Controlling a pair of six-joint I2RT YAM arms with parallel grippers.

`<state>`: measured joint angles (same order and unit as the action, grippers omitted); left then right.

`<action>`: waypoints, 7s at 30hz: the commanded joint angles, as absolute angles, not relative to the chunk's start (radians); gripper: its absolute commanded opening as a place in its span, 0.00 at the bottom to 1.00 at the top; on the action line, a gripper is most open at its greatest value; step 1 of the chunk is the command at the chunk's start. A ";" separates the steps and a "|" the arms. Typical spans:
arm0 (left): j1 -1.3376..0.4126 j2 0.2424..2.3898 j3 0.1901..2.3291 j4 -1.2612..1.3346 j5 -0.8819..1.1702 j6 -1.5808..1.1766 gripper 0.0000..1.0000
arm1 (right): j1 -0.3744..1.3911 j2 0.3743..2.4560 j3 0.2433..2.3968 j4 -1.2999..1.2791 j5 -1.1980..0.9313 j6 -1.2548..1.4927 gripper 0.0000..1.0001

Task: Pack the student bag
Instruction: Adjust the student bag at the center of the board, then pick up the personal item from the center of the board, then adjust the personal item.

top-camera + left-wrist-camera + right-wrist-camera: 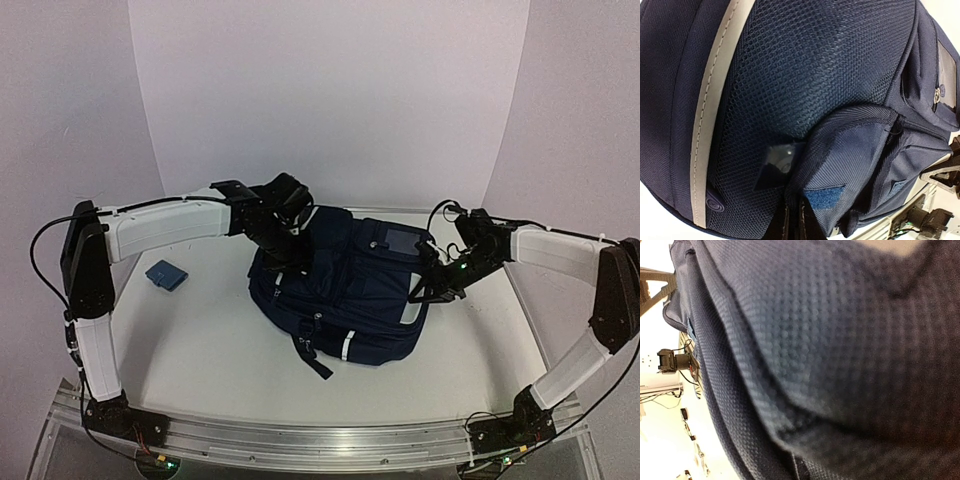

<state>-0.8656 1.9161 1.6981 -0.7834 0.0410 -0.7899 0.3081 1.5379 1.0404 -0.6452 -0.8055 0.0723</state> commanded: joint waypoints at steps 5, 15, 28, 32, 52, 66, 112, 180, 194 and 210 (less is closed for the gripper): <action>-0.787 2.027 1.709 -1.002 -0.045 -0.836 0.45 | 0.254 1.522 1.081 -0.807 -0.714 0.011 0.09; -0.787 1.855 1.714 -0.994 -0.046 -0.877 0.80 | 0.254 1.466 1.127 -0.838 -0.723 -0.036 0.59; -0.656 1.546 1.509 -0.907 -0.129 -1.045 1.00 | 0.254 1.384 1.224 -0.843 -0.796 -0.045 0.67; -0.494 1.453 1.384 -0.944 -0.148 -1.104 1.00 | 0.257 1.450 1.262 -0.837 -0.815 -0.034 0.59; -0.026 1.565 1.111 -0.612 -0.003 -1.025 0.95 | 0.267 1.551 1.419 -0.794 -0.759 -0.042 0.62; -0.005 1.754 1.018 -0.333 0.083 -1.018 0.62 | 0.266 1.515 1.413 -0.795 -0.692 -0.045 0.63; -0.338 1.553 1.500 -0.538 0.357 -0.909 0.00 | 0.391 1.559 1.635 -0.704 -0.647 -0.270 0.85; -0.623 1.576 1.718 -0.322 0.560 -0.815 1.00 | 0.476 1.626 1.873 -0.286 -0.752 0.417 0.00; -0.651 1.699 1.752 -0.080 0.714 -0.798 0.71 | 0.415 1.746 1.821 0.110 -1.057 1.063 0.00; -0.655 1.729 1.723 0.151 0.719 -0.887 0.44 | 0.435 1.705 1.680 0.228 -1.064 1.151 0.00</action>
